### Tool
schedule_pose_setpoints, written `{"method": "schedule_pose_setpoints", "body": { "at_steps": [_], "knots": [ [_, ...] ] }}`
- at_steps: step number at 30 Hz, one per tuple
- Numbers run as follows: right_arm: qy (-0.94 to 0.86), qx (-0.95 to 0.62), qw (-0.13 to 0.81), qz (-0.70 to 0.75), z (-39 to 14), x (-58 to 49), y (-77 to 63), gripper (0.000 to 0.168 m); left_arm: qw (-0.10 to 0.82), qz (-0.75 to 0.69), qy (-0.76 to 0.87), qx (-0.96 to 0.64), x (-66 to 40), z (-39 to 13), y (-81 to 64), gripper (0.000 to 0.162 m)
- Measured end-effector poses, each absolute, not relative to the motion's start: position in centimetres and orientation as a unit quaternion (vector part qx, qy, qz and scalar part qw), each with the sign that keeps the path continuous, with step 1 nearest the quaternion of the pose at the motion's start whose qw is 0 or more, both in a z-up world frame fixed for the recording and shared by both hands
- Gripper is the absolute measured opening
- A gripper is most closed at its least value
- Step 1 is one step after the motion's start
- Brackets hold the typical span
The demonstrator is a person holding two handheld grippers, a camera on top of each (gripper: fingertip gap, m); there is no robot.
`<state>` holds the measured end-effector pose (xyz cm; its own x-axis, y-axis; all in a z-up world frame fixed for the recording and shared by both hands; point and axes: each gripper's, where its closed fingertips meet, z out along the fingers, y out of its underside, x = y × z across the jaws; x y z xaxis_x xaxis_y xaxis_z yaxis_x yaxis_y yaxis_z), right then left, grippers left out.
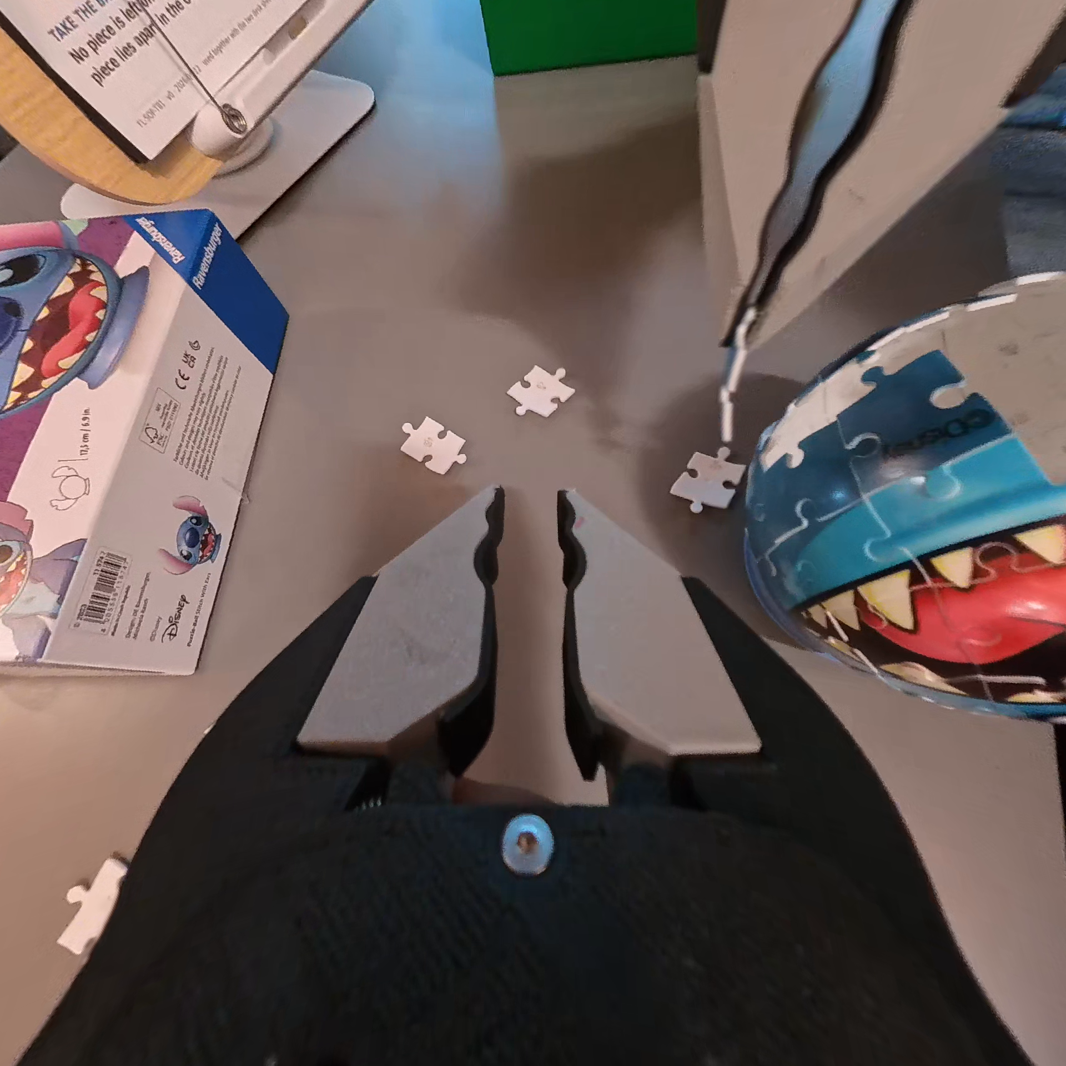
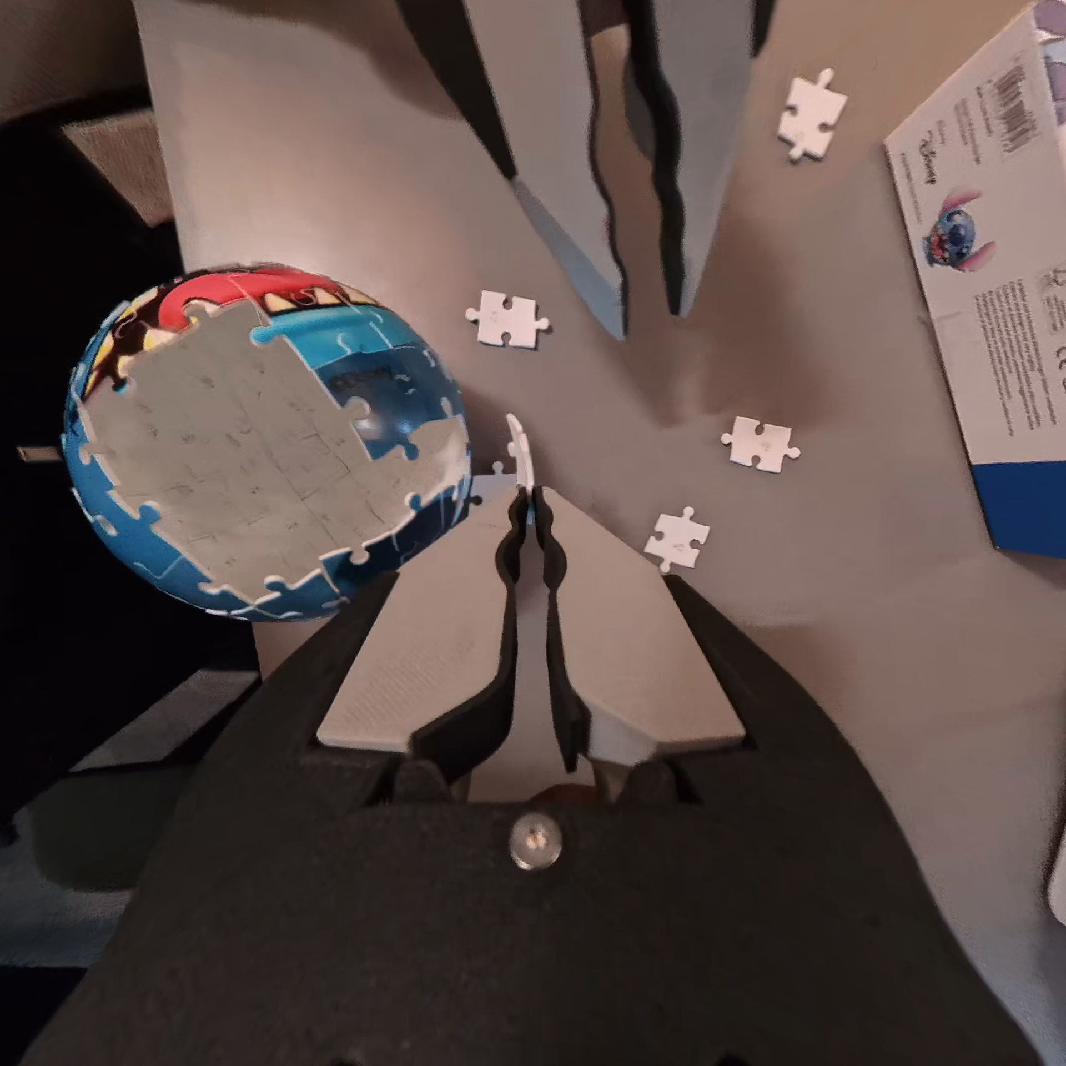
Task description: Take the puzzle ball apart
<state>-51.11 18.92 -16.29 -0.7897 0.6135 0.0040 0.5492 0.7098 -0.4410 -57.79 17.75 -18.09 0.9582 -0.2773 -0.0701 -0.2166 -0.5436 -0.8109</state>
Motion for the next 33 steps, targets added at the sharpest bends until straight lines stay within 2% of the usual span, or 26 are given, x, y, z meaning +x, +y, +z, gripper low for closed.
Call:
{"method": "schedule_pose_setpoints", "body": {
  "at_steps": [7, 11, 14, 15, 17, 21, 23, 33],
  "knots": [
    [-0.814, -0.382, 0.012, 0.438, -13.6, -52.6, 19.3, 0.000, 0.469, -0.139, 0.134, -0.862, -54.6, -16.0, 18.1, 0.025],
    [-0.763, -0.401, -0.012, 0.507, -13.6, -52.7, 19.5, 0.000, 0.487, -0.182, 0.139, -0.843, -52.9, -14.5, 18.6, 0.025],
    [-0.741, -0.405, -0.017, 0.536, -13.9, -52.4, 19.3, 0.000, 0.498, -0.210, 0.128, -0.831, -52.4, -13.5, 18.9, 0.018],
    [-0.734, -0.406, -0.016, 0.544, -13.9, -52.4, 19.3, 0.000, 0.496, -0.209, 0.126, -0.833, -52.4, -13.5, 19.0, 0.011],
    [-0.722, -0.413, -0.016, 0.554, -14.2, -52.4, 19.3, 0.000, 0.491, -0.203, 0.124, -0.838, -52.5, -13.7, 19.2, 0.002],
    [-0.745, -0.416, -0.029, 0.521, -16.2, -51.2, 19.3, 0.000, 0.447, -0.178, 0.146, -0.864, -52.1, -14.8, 19.1, 0.000],
    [-0.765, -0.419, 0.006, 0.488, -17.0, -51.3, 19.8, 0.003, 0.418, -0.144, 0.167, -0.881, -52.1, -15.4, 18.9, 0.000],
    [-0.796, -0.406, 0.058, 0.445, -15.8, -51.1, 20.2, 0.016, 0.344, -0.144, 0.197, -0.907, -51.6, -15.2, 18.5, 0.000]
  ]
}}
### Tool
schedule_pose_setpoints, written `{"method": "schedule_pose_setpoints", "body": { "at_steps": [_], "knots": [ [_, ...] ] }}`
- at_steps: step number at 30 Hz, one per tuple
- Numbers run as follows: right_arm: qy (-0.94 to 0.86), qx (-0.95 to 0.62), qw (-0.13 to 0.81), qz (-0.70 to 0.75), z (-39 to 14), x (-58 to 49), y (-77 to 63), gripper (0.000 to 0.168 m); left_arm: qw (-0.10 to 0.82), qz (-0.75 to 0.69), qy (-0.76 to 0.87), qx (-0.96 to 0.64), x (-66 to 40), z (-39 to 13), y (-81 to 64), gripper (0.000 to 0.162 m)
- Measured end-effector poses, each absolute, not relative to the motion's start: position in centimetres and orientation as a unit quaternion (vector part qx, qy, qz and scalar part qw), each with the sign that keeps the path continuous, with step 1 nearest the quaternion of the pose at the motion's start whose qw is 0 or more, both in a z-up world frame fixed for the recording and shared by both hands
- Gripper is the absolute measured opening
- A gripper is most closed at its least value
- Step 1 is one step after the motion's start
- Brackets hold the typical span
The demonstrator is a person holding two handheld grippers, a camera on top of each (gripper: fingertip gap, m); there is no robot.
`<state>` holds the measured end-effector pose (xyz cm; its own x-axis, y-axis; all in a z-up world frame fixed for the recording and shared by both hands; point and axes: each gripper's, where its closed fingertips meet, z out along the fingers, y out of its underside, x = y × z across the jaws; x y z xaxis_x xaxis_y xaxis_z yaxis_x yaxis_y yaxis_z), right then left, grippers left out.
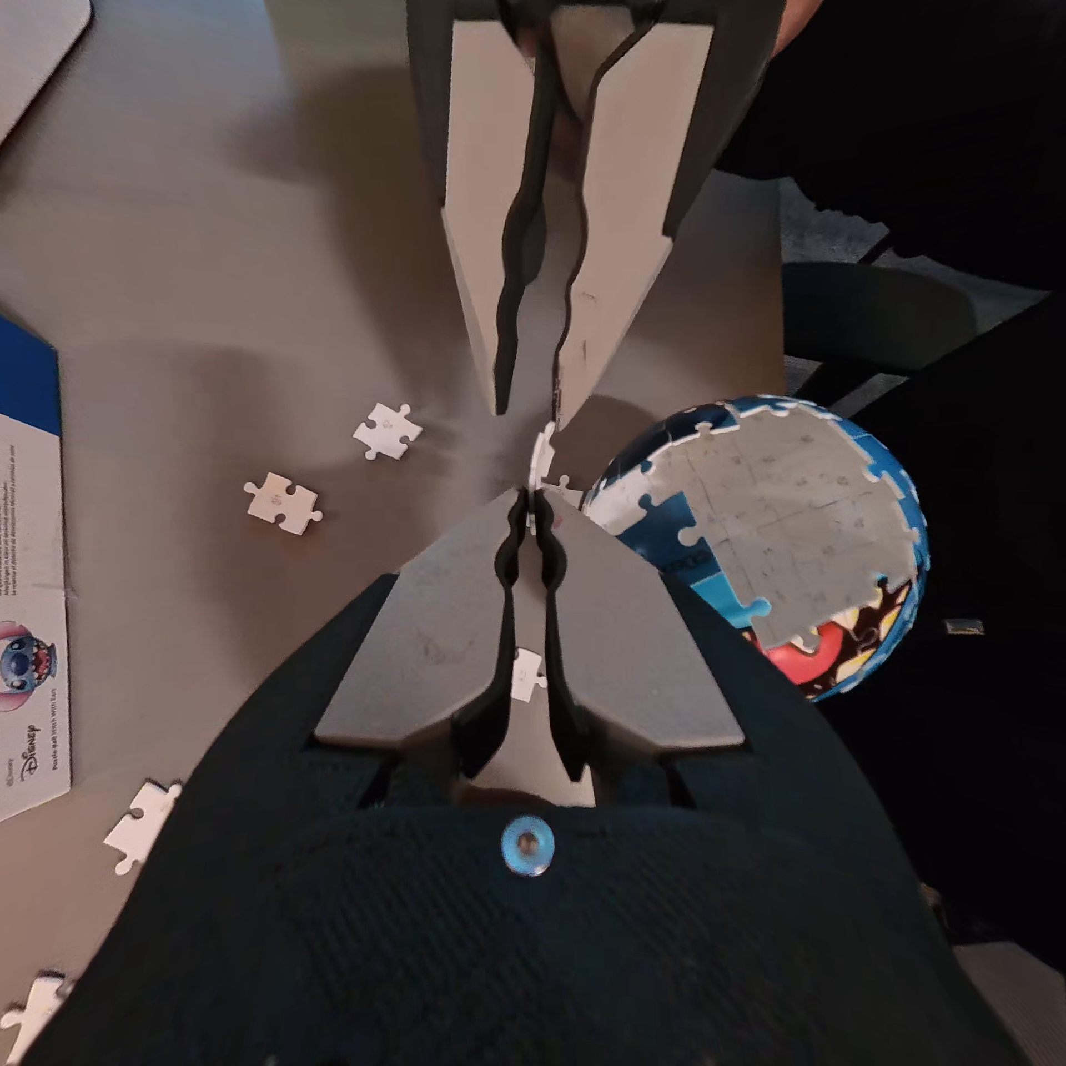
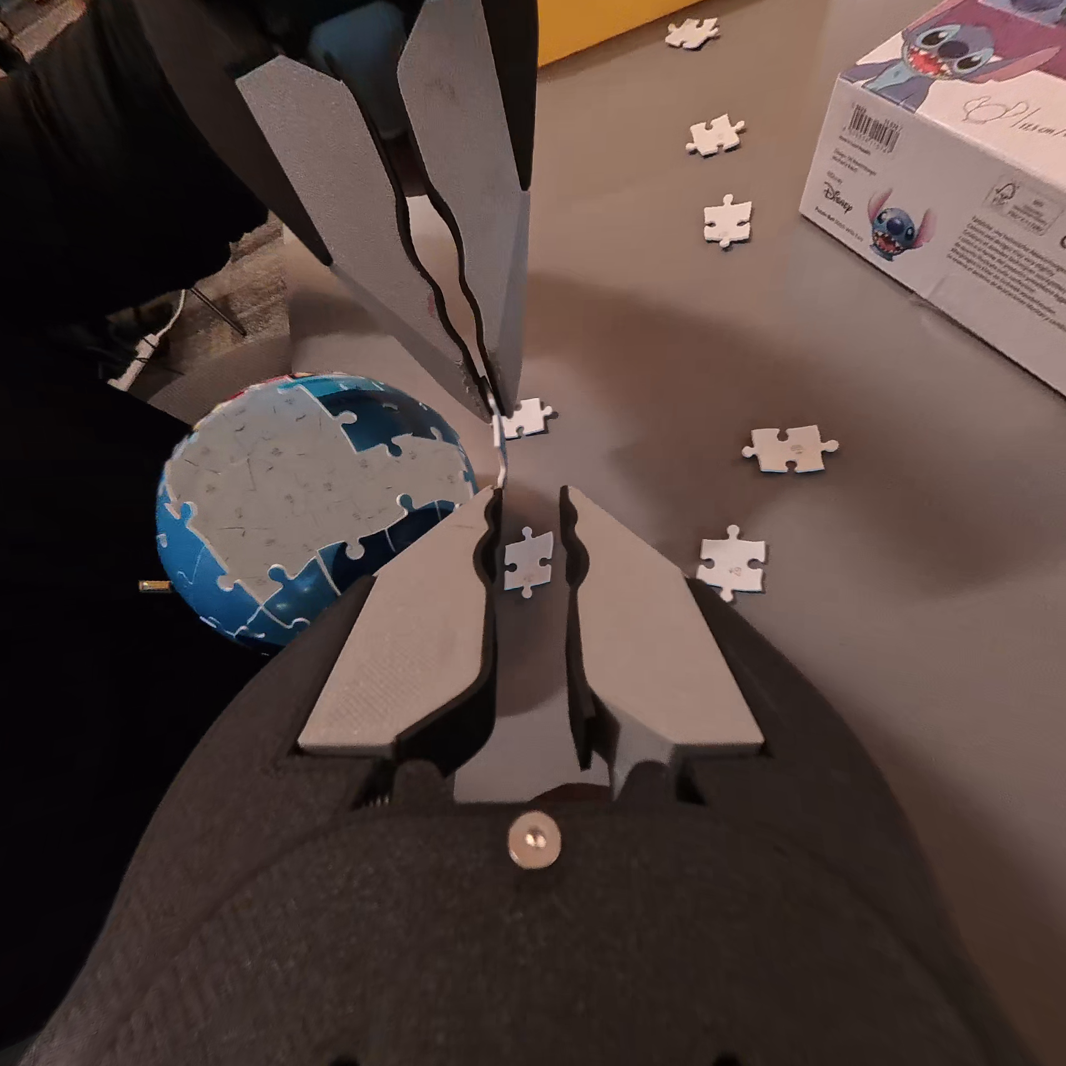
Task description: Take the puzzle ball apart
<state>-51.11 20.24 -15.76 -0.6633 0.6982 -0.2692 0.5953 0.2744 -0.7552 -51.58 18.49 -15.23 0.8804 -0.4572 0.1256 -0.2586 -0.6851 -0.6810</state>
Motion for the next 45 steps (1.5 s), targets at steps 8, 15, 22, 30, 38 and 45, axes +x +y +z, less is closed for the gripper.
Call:
{"method": "schedule_pose_setpoints", "body": {
  "at_steps": [8, 15, 22, 30, 38, 45],
  "knots": [
    [-0.795, -0.406, 0.059, 0.447, -15.3, -51.0, 20.6, 0.019, 0.321, -0.146, 0.189, -0.916, -51.9, -15.5, 18.4, 0.000],
    [-0.803, -0.395, 0.070, 0.441, -15.3, -51.3, 19.2, 0.014, 0.305, -0.138, 0.198, -0.921, -51.0, -15.7, 18.3, 0.000],
    [-0.808, -0.384, 0.060, 0.443, -15.4, -50.7, 18.5, 0.000, 0.296, -0.118, 0.200, -0.926, -51.0, -15.7, 18.0, 0.000],
    [-0.811, -0.383, 0.065, 0.438, -15.4, -51.1, 18.5, 0.002, 0.283, -0.101, 0.205, -0.932, -51.0, -16.1, 18.0, 0.000],
    [-0.814, -0.374, 0.066, 0.440, -15.3, -51.3, 18.0, 0.001, 0.269, -0.090, 0.206, -0.936, -51.2, -16.3, 17.8, 0.000],
    [-0.824, -0.370, 0.079, 0.422, -15.5, -51.4, 17.9, 0.000, 0.262, -0.081, 0.211, -0.938, -51.2, -16.3, 17.8, 0.000]
  ]
}}
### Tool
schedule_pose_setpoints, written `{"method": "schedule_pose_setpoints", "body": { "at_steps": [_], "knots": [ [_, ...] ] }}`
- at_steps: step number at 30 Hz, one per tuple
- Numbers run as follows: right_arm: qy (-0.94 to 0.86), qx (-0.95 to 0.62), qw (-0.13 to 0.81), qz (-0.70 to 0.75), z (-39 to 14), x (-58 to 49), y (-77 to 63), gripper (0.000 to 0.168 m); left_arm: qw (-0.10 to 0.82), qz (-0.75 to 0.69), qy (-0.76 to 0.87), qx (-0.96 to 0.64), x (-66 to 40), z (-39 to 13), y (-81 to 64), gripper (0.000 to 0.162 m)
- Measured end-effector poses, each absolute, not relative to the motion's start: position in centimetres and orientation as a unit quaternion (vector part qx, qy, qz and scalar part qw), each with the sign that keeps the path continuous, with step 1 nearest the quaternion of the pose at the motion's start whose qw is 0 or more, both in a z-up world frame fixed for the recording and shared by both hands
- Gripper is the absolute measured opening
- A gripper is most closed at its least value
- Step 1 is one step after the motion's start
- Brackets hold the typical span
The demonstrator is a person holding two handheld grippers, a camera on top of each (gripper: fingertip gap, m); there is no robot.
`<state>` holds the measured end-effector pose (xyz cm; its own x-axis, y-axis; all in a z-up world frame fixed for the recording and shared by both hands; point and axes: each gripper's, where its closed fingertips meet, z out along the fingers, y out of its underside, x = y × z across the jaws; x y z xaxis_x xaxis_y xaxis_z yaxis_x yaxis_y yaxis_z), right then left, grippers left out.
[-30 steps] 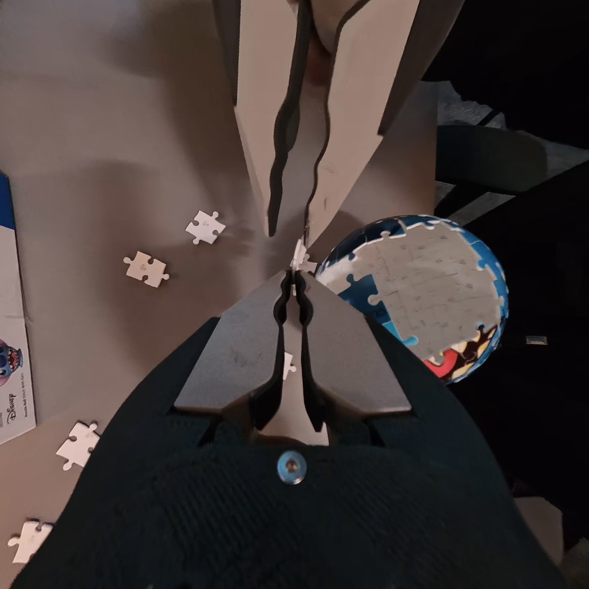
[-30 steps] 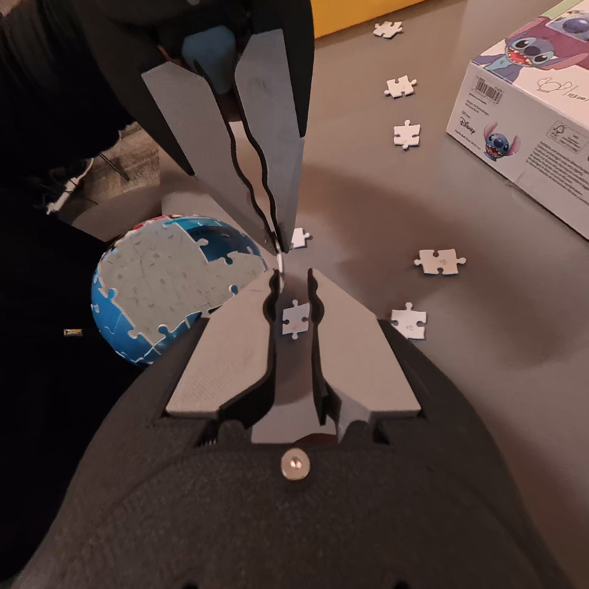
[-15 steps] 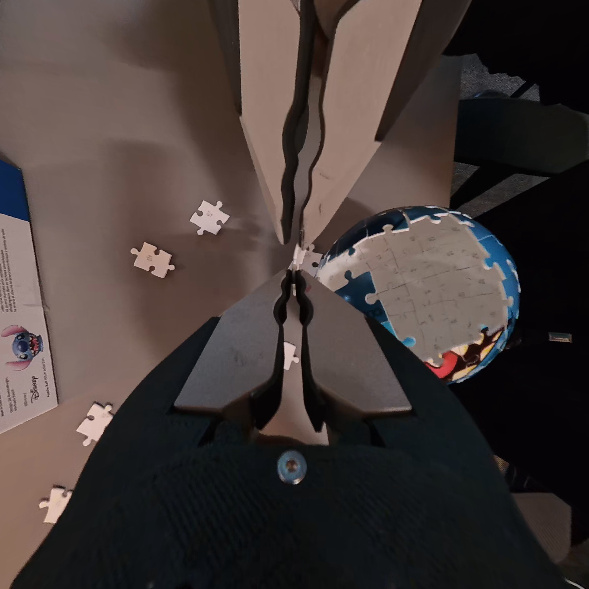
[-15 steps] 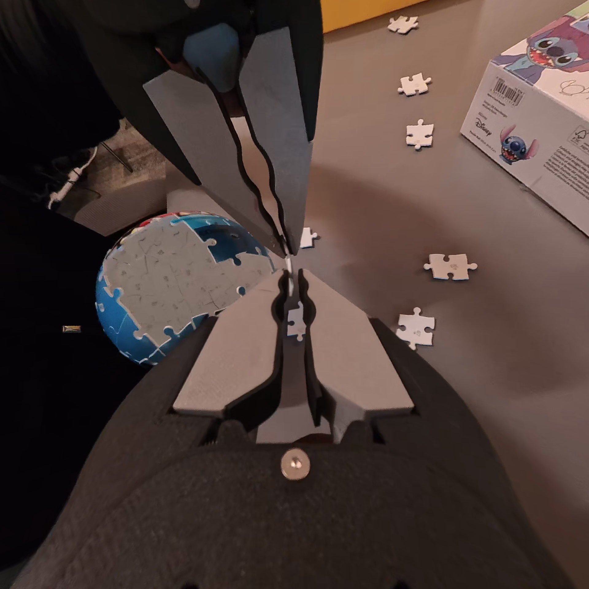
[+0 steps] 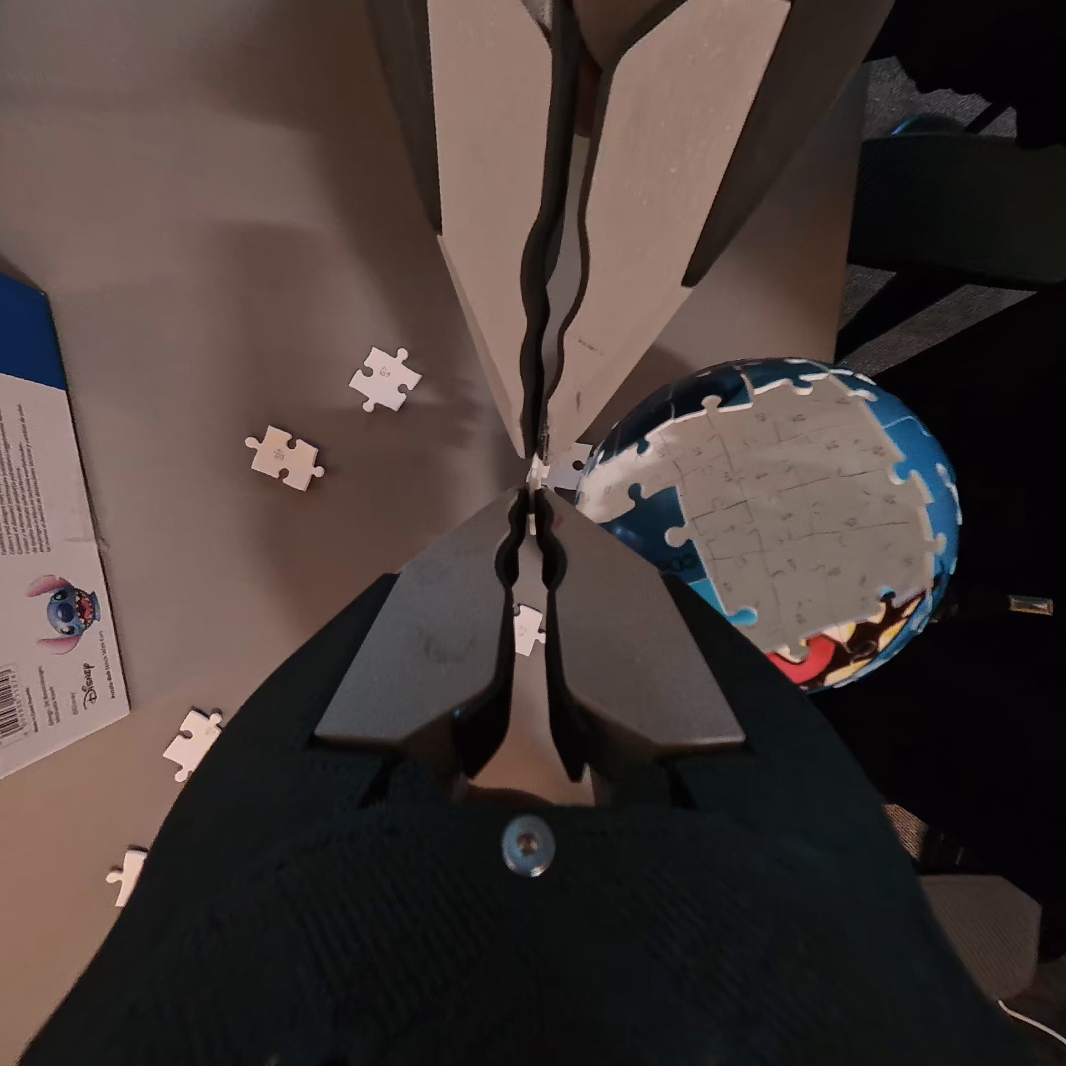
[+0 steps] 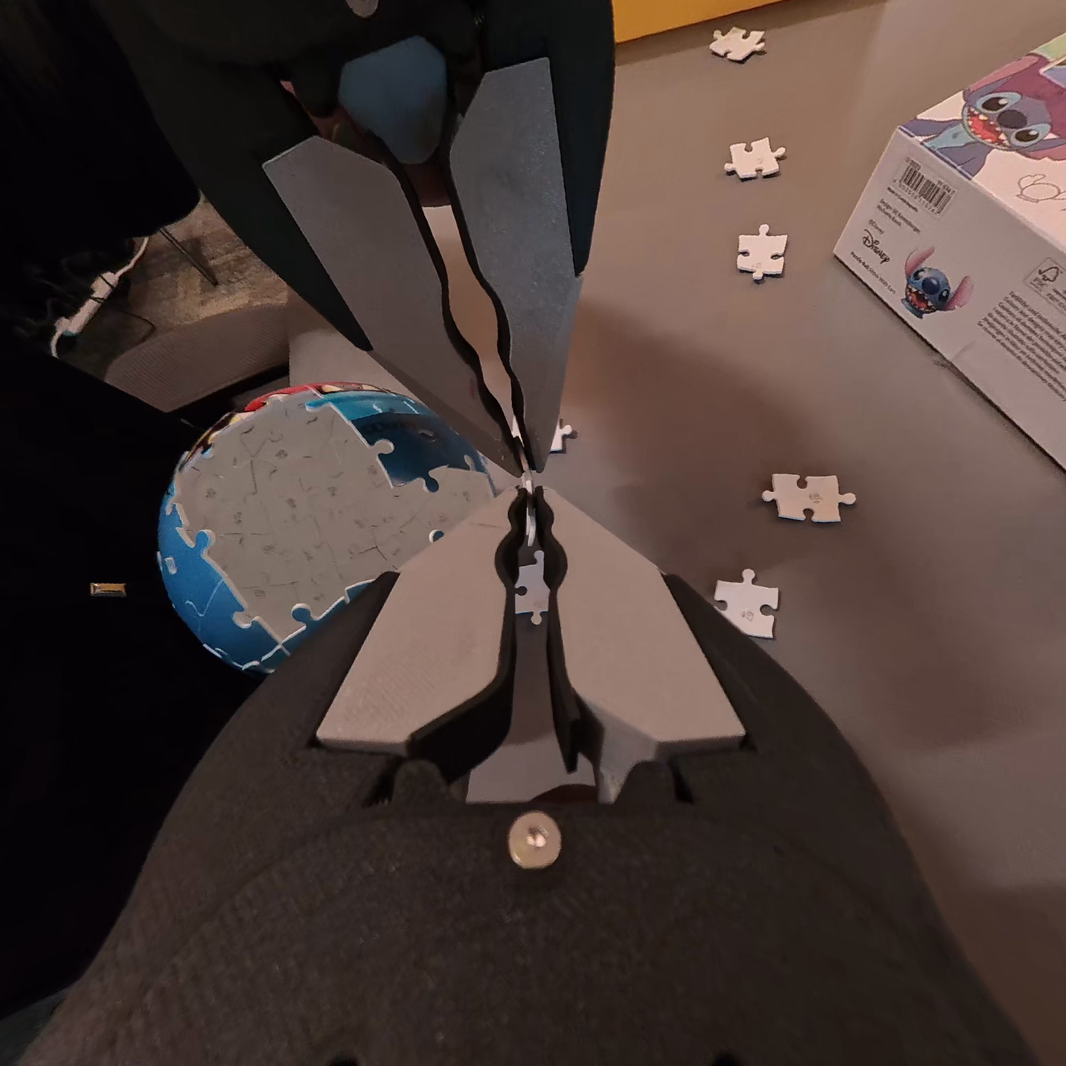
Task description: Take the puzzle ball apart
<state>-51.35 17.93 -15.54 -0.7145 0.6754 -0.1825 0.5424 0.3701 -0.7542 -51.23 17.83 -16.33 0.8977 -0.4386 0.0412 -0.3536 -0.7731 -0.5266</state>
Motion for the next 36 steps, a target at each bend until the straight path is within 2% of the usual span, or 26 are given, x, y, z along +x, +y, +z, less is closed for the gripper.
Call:
{"method": "schedule_pose_setpoints", "body": {
  "at_steps": [6, 10, 13, 19, 29, 36],
  "knots": [
    [-0.824, -0.355, 0.135, 0.419, -14.8, -50.9, 18.0, 0.000, 0.283, -0.099, 0.202, -0.932, -51.0, -15.5, 17.9, 0.001],
    [-0.822, -0.346, 0.182, 0.414, -14.1, -50.4, 18.3, 0.000, 0.304, -0.109, 0.192, -0.927, -51.9, -14.6, 17.4, 0.012],
    [-0.825, -0.331, 0.195, 0.415, -13.7, -49.9, 18.1, 0.000, 0.323, -0.108, 0.177, -0.923, -53.5, -14.3, 17.1, 0.007],
    [-0.832, -0.326, 0.173, 0.415, -14.7, -50.0, 17.4, 0.000, 0.337, -0.126, 0.153, -0.920, -55.3, -15.4, 17.6, 0.003],
    [-0.831, -0.344, 0.112, 0.423, -15.4, -49.9, 17.3, 0.000, 0.321, -0.147, 0.202, -0.913, -53.5, -17.3, 18.1, 0.001],
    [-0.838, -0.340, 0.128, 0.408, -15.6, -49.6, 16.8, 0.000, 0.331, -0.156, 0.208, -0.907, -53.1, -16.9, 18.5, 0.000]
  ]
}}
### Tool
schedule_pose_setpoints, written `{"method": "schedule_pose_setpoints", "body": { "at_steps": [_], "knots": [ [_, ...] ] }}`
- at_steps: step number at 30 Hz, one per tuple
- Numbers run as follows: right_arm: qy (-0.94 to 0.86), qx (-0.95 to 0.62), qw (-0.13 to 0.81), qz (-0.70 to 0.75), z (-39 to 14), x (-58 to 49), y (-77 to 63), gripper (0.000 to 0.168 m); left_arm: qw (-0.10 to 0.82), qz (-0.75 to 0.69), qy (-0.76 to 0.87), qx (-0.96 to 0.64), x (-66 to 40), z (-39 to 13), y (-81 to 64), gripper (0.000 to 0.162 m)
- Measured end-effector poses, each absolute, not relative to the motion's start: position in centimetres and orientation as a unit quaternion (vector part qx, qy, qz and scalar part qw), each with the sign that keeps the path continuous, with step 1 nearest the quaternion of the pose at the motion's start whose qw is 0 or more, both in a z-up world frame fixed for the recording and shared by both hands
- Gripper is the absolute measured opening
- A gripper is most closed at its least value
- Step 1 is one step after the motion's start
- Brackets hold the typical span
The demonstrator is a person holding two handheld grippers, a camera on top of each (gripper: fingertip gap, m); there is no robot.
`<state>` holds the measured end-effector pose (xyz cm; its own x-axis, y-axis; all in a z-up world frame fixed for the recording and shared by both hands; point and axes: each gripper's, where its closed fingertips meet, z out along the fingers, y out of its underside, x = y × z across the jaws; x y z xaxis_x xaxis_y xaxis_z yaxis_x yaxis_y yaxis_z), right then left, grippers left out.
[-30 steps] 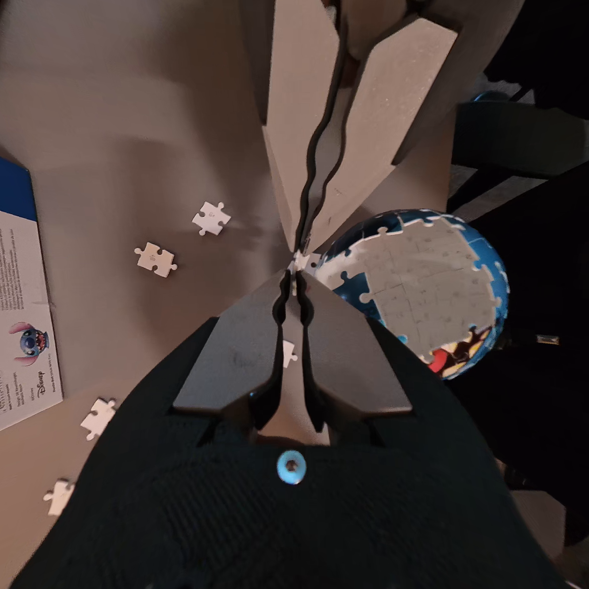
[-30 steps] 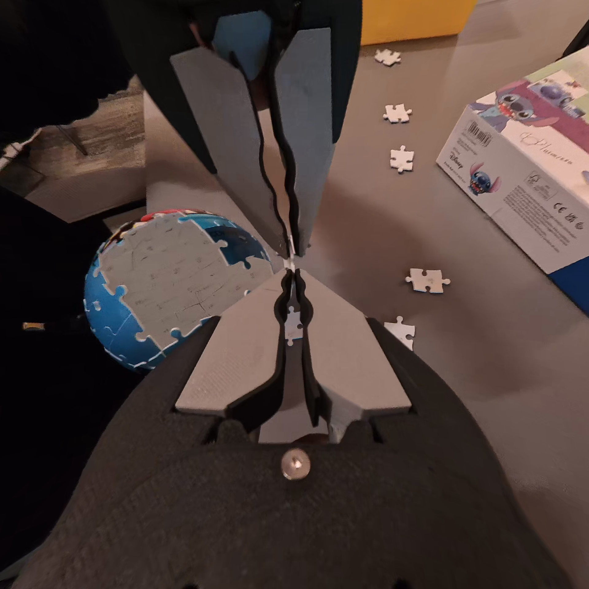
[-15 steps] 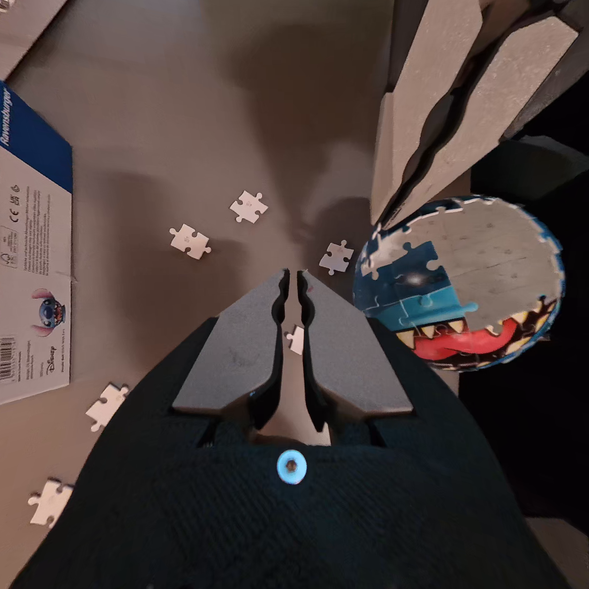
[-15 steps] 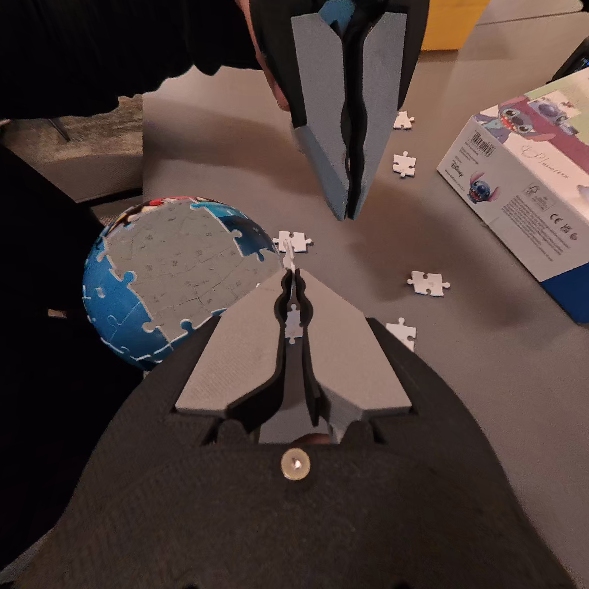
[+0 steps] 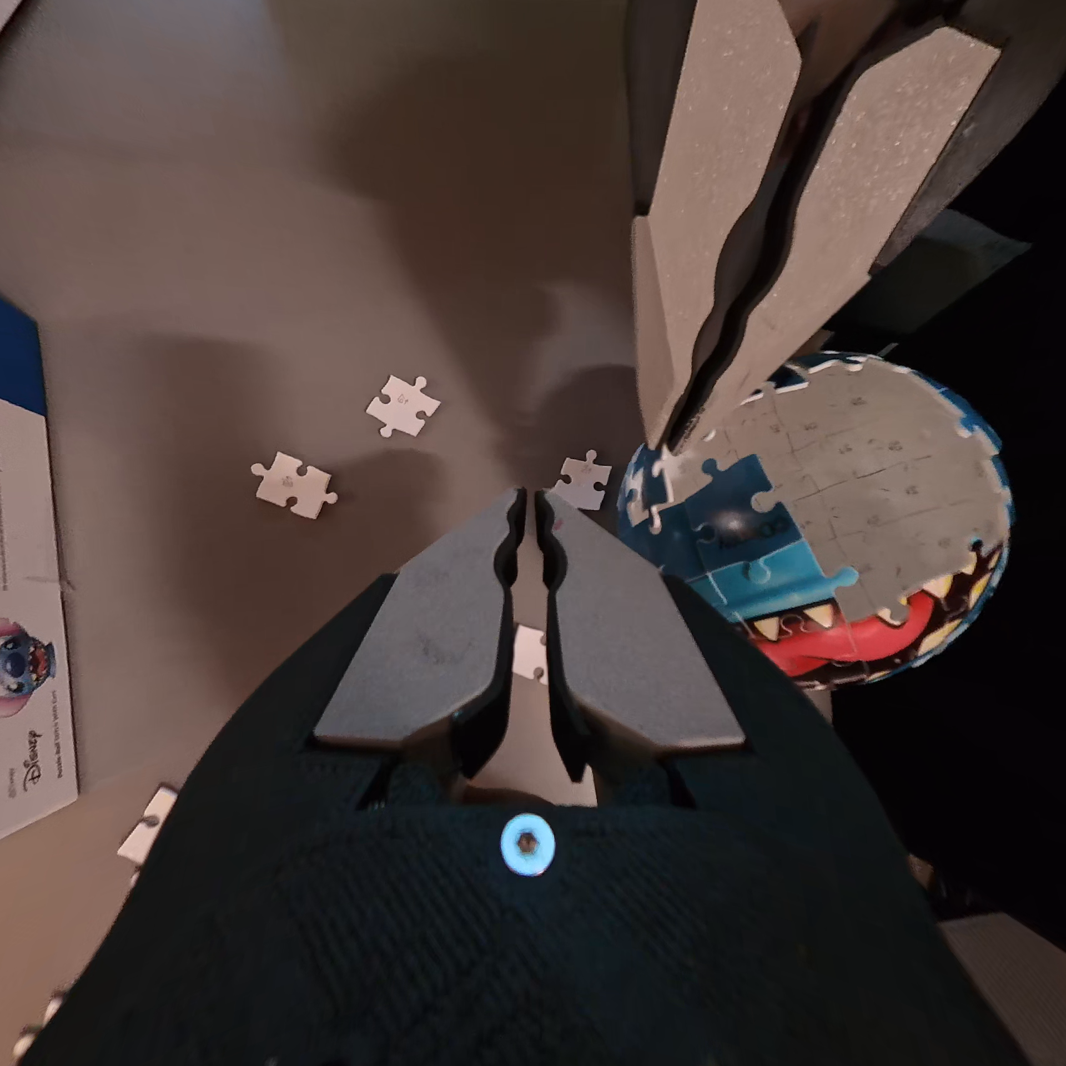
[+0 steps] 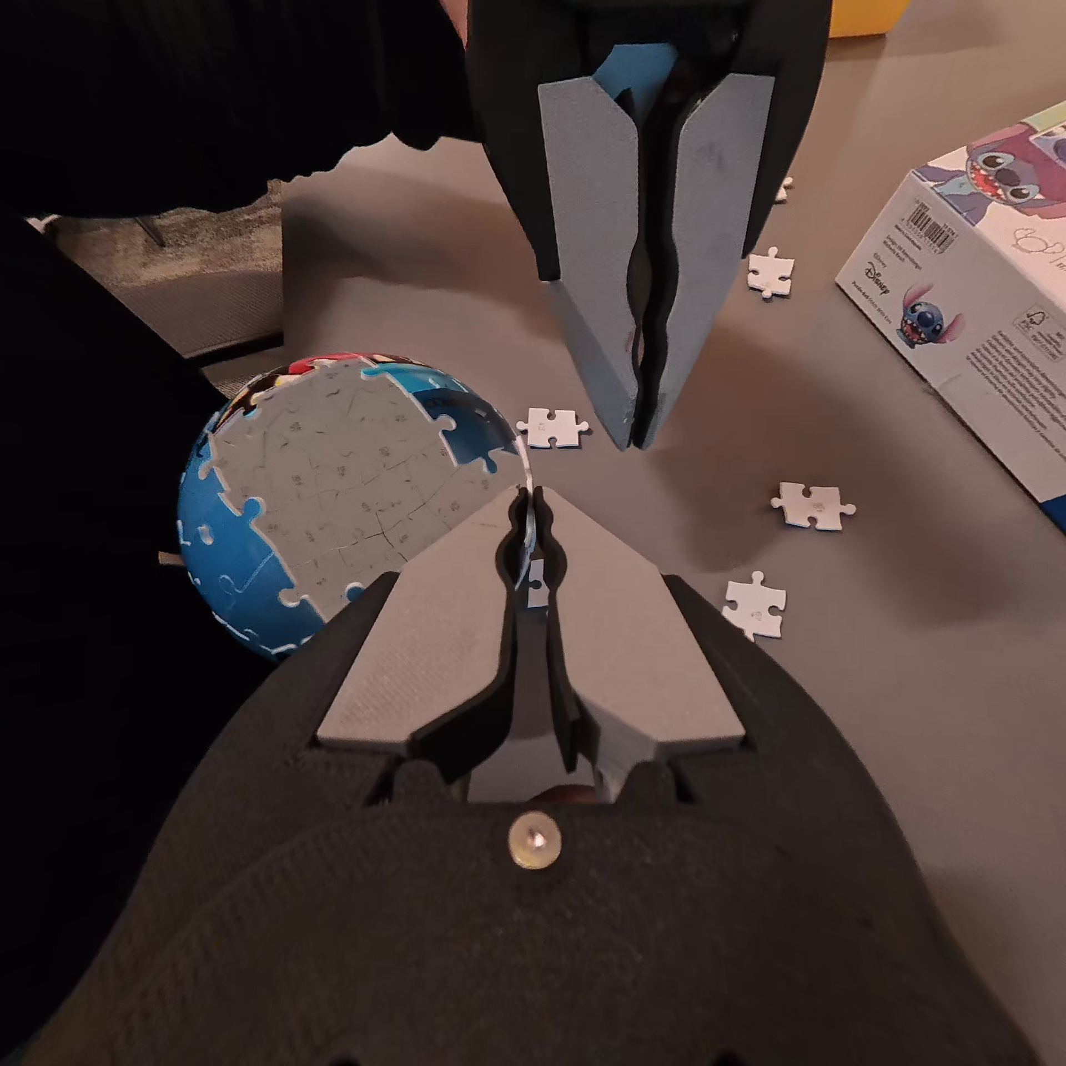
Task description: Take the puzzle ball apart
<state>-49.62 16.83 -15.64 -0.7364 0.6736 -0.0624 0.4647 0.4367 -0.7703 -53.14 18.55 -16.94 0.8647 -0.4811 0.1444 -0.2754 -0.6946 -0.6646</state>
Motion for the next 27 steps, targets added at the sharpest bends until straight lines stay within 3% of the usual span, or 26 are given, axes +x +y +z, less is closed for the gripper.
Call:
{"method": "schedule_pose_setpoints", "body": {
  "at_steps": [11, 27],
  "knots": [
    [-0.817, -0.329, 0.189, 0.435, -15.4, -50.4, 17.4, 0.000, 0.333, -0.182, 0.202, -0.903, -52.6, -17.1, 18.3, 0.000],
    [-0.820, -0.285, 0.183, 0.461, -16.1, -50.1, 16.9, 0.000, 0.321, -0.221, 0.184, -0.902, -53.8, -19.4, 17.9, 0.000]
  ]
}}
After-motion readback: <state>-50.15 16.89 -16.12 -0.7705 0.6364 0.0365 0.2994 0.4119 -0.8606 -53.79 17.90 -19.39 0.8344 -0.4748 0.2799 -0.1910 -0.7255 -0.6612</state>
